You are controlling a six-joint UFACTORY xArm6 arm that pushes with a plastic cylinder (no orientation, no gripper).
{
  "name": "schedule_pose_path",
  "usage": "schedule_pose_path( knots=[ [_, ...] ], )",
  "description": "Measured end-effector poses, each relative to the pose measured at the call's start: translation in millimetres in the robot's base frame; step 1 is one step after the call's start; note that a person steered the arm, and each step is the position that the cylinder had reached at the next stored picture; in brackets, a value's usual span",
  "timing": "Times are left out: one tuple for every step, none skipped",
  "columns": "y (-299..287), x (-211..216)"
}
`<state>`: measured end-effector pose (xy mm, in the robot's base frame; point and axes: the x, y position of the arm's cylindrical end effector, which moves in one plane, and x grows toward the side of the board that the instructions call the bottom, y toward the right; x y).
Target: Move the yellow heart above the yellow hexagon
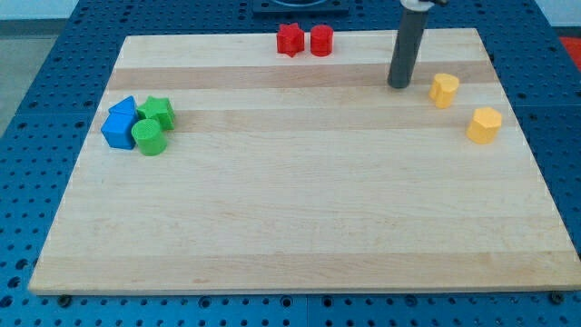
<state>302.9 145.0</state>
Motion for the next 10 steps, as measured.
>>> schedule_pose_path(
  knots=[
    [38.5, -13.6],
    [79.7, 12.8],
    [104.8, 38.3],
    [106.3, 40.9],
    [100.1, -9.0],
    [70.1, -25.9],
    [29.4, -10.6],
    [12.6, 11.2],
    [34.9, 26.3],
    [68.8, 46.8]
  ],
)
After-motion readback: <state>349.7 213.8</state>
